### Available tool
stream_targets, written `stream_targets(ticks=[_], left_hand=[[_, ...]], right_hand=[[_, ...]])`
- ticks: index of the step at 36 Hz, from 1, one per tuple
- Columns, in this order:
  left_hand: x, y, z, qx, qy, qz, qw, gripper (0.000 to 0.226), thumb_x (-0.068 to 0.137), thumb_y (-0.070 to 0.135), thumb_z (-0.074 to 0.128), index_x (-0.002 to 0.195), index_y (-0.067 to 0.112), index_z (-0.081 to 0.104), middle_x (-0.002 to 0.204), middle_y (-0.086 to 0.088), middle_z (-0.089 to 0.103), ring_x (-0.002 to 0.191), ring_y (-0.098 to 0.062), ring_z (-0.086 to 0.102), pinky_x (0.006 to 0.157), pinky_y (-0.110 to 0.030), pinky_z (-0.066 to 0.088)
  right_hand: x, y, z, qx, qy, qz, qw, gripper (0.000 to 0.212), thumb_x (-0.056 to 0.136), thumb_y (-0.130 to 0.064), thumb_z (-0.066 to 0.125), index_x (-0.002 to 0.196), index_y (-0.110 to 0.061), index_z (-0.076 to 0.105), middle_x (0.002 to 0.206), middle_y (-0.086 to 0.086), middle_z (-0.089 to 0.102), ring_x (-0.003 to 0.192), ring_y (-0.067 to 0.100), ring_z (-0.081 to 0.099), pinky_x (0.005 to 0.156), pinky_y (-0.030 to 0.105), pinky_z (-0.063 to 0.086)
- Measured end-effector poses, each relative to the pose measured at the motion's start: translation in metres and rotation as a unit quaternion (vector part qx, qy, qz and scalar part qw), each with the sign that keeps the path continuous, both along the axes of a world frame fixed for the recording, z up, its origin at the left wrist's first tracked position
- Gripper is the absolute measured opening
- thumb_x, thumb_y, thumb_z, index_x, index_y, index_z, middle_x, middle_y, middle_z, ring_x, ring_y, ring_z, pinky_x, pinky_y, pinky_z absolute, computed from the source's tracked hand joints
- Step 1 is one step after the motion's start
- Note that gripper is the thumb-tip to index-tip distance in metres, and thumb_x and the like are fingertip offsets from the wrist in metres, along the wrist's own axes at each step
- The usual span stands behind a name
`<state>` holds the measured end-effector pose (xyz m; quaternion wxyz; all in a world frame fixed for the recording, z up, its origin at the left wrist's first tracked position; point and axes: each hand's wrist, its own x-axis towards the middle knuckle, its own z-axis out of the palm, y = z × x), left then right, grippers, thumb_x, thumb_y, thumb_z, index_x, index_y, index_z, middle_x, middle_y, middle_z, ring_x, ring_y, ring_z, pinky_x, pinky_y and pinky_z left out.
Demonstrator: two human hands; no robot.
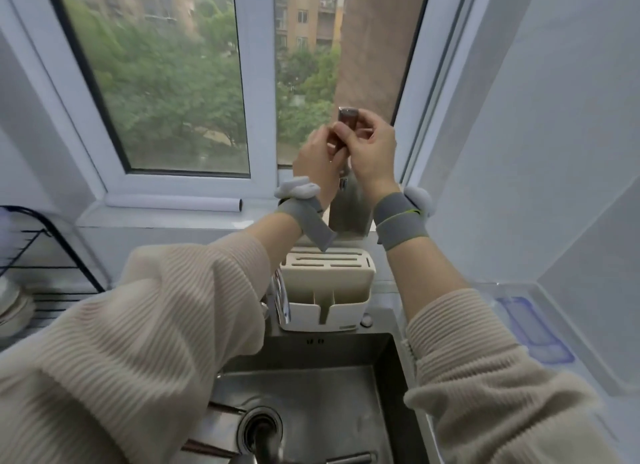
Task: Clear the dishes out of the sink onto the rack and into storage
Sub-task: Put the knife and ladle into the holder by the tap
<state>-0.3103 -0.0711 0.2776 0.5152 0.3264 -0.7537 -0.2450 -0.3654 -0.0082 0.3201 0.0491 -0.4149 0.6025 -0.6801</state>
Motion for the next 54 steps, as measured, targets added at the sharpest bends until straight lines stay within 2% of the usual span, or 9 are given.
stream_targets(ticks=[8, 16, 23, 30, 33, 39, 44, 50, 54], left_hand=[[0.005, -0.02, -0.023, -0.016, -0.025, 0.002, 1.0, 0.011, 0.084, 0.02, 0.065, 0.093, 0.018, 0.059, 0.083, 0.01, 0.055, 0.057, 0.004, 0.046, 0.056, -0.009, 0.034], [0.009, -0.03, -0.043, 0.006, -0.05, 0.007, 0.999, 0.01, 0.086, 0.024, 0.063, 0.092, 0.024, 0.055, 0.09, 0.005, 0.064, 0.07, -0.004, 0.055, 0.058, -0.015, 0.033], [0.011, -0.033, -0.045, 0.011, -0.027, 0.007, 1.0, 0.016, 0.086, 0.021, 0.064, 0.088, 0.029, 0.05, 0.087, 0.012, 0.057, 0.06, 0.015, 0.049, 0.059, 0.0, 0.034], [0.017, -0.038, -0.049, -0.003, -0.043, 0.012, 0.999, 0.012, 0.087, 0.022, 0.063, 0.096, 0.018, 0.056, 0.092, 0.001, 0.063, 0.075, -0.014, 0.061, 0.061, -0.021, 0.042], [0.02, -0.04, -0.05, -0.011, -0.049, 0.012, 0.999, 0.012, 0.087, 0.022, 0.064, 0.096, 0.018, 0.058, 0.092, 0.002, 0.063, 0.076, -0.015, 0.062, 0.058, -0.018, 0.036], [0.025, -0.042, -0.06, 0.038, -0.072, -0.028, 0.996, 0.011, 0.085, 0.021, 0.065, 0.094, 0.019, 0.06, 0.091, 0.003, 0.065, 0.079, -0.014, 0.064, 0.069, -0.034, 0.052], [0.03, -0.044, -0.076, 0.095, -0.14, -0.035, 0.985, 0.014, 0.082, 0.024, 0.067, 0.095, 0.02, 0.064, 0.081, 0.01, 0.062, 0.077, -0.013, 0.064, 0.057, -0.021, 0.038], [0.04, -0.048, -0.097, 0.12, -0.256, -0.046, 0.958, 0.032, 0.077, 0.023, 0.068, 0.109, 0.027, 0.067, 0.091, 0.0, 0.072, 0.084, -0.022, 0.067, 0.066, -0.023, 0.042], [0.038, -0.05, -0.097, 0.128, -0.331, -0.057, 0.933, 0.021, 0.08, 0.02, 0.064, 0.1, 0.021, 0.067, 0.093, -0.005, 0.07, 0.087, -0.027, 0.066, 0.065, -0.026, 0.043]], right_hand=[[-0.001, -0.017, -0.018, 0.03, -0.007, 0.0, 1.0, 0.03, 0.082, -0.011, 0.073, 0.109, 0.002, 0.067, 0.101, 0.019, 0.067, 0.083, 0.017, 0.059, 0.077, 0.026, 0.052], [0.003, -0.023, -0.034, 0.053, -0.007, 0.007, 0.999, 0.029, 0.081, -0.009, 0.074, 0.108, -0.001, 0.068, 0.105, 0.019, 0.068, 0.094, 0.027, 0.064, 0.087, 0.031, 0.052], [0.007, -0.029, -0.035, 0.057, 0.002, 0.005, 0.998, 0.029, 0.082, -0.01, 0.074, 0.108, -0.001, 0.068, 0.105, 0.016, 0.068, 0.087, 0.015, 0.058, 0.083, 0.025, 0.049], [0.011, -0.033, -0.036, 0.064, 0.016, 0.003, 0.998, 0.029, 0.081, -0.012, 0.075, 0.108, -0.001, 0.068, 0.105, 0.014, 0.068, 0.089, 0.017, 0.061, 0.086, 0.028, 0.051], [0.011, -0.034, -0.038, 0.07, 0.016, -0.003, 0.997, 0.029, 0.08, -0.013, 0.076, 0.105, -0.001, 0.069, 0.103, 0.015, 0.068, 0.089, 0.019, 0.062, 0.087, 0.033, 0.052], [0.01, -0.034, -0.053, 0.102, 0.014, -0.008, 0.995, 0.026, 0.079, -0.013, 0.077, 0.101, -0.004, 0.069, 0.1, 0.012, 0.07, 0.087, 0.019, 0.062, 0.087, 0.034, 0.051], [0.015, -0.034, -0.081, 0.164, 0.01, -0.02, 0.986, 0.025, 0.079, -0.014, 0.076, 0.101, -0.004, 0.069, 0.101, 0.013, 0.069, 0.095, 0.026, 0.064, 0.09, 0.041, 0.049], [0.021, -0.032, -0.118, 0.248, 0.043, -0.018, 0.968, 0.028, 0.08, -0.019, 0.074, 0.106, -0.01, 0.069, 0.103, 0.009, 0.07, 0.099, 0.028, 0.063, 0.09, 0.042, 0.049], [0.021, -0.032, -0.13, 0.276, 0.038, -0.024, 0.96, 0.029, 0.082, -0.02, 0.072, 0.109, -0.01, 0.069, 0.106, 0.01, 0.071, 0.103, 0.029, 0.063, 0.091, 0.04, 0.048]])
